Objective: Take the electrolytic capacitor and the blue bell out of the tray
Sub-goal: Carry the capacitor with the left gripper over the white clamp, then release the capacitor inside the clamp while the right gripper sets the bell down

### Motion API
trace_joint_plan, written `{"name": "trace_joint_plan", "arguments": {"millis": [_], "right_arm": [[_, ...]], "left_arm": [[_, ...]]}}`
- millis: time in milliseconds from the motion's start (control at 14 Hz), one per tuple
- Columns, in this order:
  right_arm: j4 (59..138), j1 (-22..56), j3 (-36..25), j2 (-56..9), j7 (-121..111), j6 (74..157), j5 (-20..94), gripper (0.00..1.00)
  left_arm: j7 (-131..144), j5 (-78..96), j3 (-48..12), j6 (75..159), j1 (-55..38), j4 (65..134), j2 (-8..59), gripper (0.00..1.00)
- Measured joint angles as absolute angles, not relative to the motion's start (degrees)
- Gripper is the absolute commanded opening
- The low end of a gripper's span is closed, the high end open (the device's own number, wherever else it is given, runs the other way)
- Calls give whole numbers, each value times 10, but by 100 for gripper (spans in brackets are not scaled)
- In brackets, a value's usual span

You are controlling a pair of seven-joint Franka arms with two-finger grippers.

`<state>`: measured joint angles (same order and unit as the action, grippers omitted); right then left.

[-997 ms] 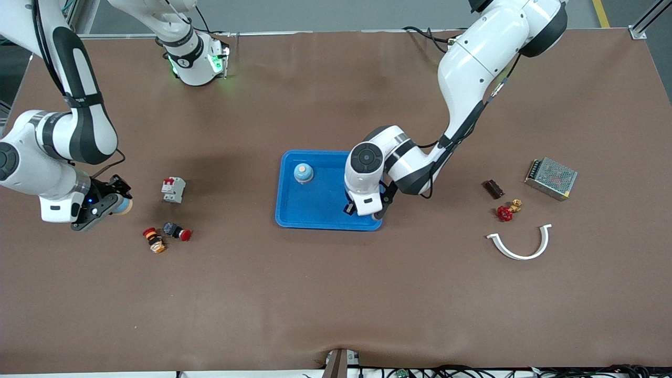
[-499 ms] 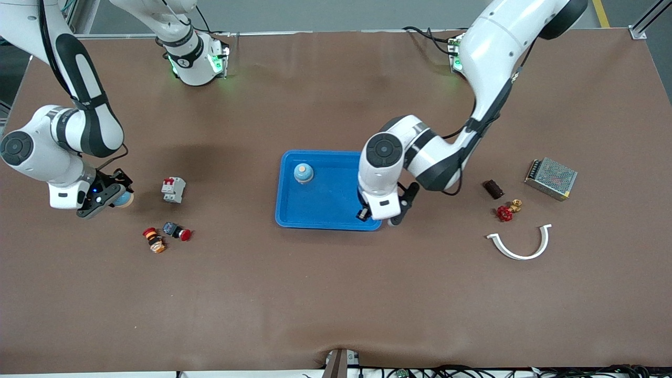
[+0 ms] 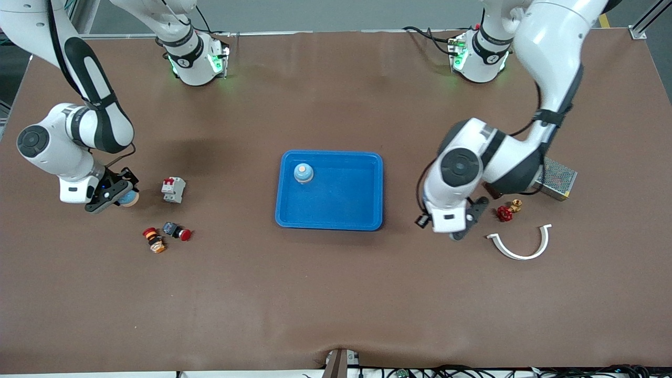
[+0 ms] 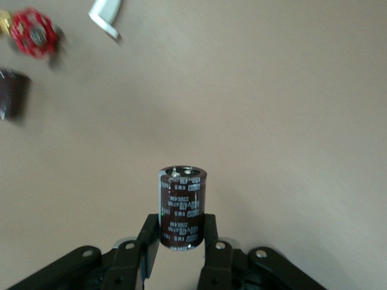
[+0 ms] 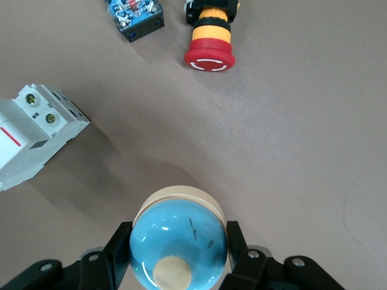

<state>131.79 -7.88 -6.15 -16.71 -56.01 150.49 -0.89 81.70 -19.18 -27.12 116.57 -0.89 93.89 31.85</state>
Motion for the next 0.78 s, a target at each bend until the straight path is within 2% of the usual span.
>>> {"name": "trace_joint_plan", "arguments": {"millis": [784], "right_arm": [[1332,-79,-59,-215,-560,1579,-9,40]], "left_arm": [[456,-213,-279,1167,193,977,315,0]]}}
